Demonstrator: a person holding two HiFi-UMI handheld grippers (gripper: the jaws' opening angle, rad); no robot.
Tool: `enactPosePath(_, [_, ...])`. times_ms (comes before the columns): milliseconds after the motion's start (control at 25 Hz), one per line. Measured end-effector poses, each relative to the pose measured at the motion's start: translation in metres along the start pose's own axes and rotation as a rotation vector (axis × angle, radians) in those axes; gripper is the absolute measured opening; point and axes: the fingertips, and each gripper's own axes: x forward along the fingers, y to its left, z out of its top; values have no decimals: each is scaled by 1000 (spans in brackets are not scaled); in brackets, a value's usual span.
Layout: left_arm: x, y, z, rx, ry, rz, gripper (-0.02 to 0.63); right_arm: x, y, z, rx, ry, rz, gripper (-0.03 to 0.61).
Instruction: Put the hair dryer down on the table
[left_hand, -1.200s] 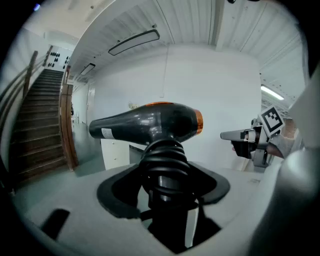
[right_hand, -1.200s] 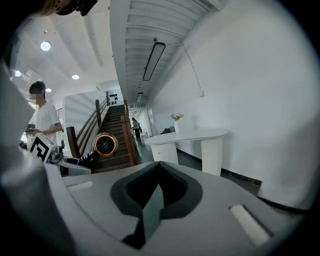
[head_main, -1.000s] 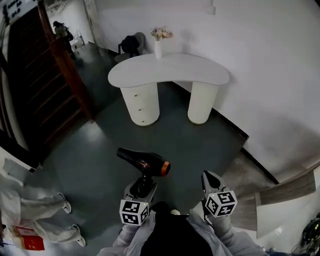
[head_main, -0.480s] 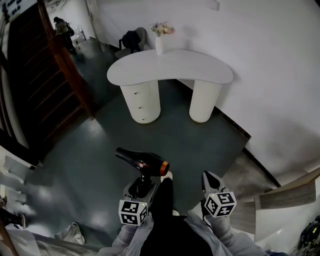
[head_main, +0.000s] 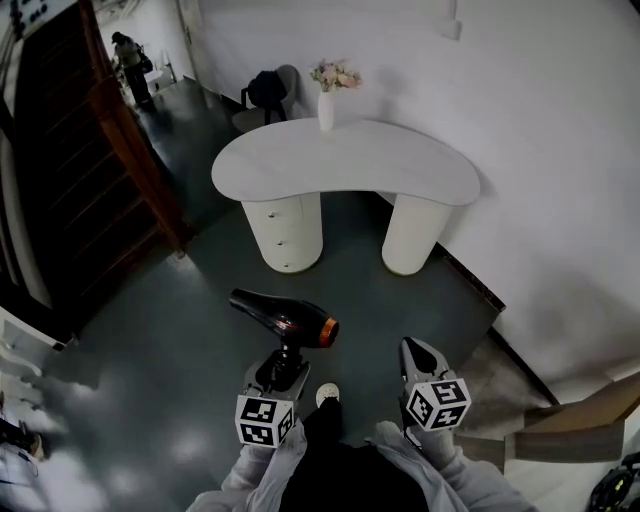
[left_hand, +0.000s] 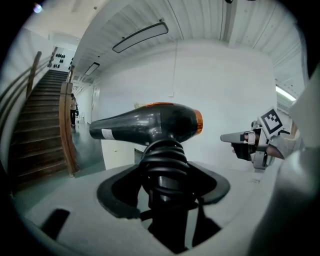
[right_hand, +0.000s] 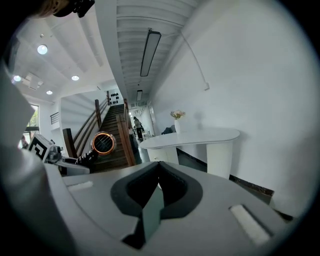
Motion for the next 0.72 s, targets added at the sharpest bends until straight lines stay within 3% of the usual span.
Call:
enactPosePath(360, [70,65,51,14,-26,22,291,95,-14,42,-8,-25,18,12])
enactPosePath(720, [93,98,49,-6,20,25,291,135,-12,29,44,33,18,12])
